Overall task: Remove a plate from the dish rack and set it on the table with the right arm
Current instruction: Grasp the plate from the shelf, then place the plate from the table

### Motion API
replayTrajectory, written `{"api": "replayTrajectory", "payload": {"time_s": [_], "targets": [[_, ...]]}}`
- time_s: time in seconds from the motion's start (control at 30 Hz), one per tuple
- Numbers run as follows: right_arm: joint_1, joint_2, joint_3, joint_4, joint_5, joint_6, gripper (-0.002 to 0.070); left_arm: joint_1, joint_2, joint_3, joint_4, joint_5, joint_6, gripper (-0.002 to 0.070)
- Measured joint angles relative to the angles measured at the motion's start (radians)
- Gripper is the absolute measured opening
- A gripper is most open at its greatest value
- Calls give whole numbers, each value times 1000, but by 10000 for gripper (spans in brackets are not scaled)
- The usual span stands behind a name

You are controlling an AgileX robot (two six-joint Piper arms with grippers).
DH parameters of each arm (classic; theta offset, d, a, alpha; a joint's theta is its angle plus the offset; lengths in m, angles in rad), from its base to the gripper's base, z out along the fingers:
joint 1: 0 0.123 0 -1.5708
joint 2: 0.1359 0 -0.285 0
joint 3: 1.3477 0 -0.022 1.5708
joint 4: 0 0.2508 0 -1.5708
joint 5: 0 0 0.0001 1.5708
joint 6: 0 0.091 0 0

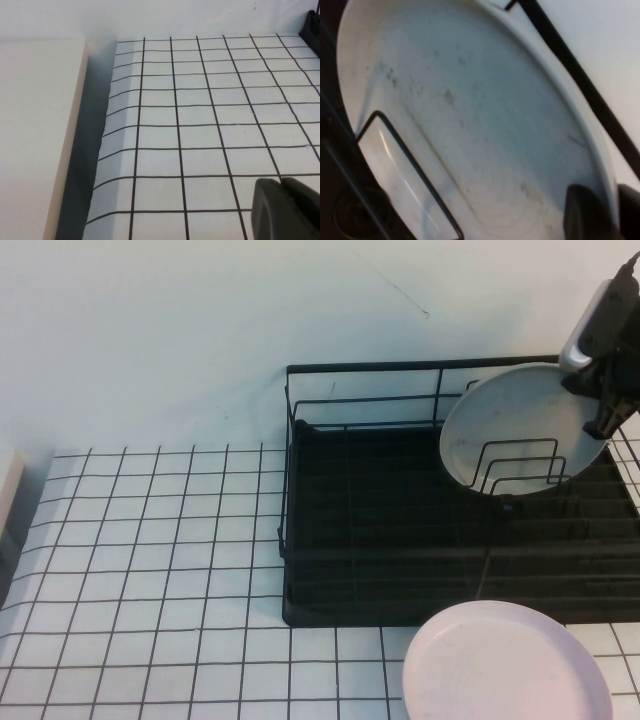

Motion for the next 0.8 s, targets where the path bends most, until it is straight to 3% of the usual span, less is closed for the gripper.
{"api": "replayTrajectory", "payload": {"time_s": [0.2, 0.47, 0.67, 0.8], "targets": [[0, -63, 0, 36, 23, -12, 81, 0, 0, 0, 0, 0, 0, -3], [0, -323, 0, 89, 68, 54, 61, 0, 0, 0, 0, 0, 0, -3], [0, -543, -1, 81, 270, 427, 60, 0, 0, 0, 0, 0, 0, -3], [0, -634, -2, -24, 494, 649, 60, 0, 0, 0, 0, 0, 0, -3]]}}
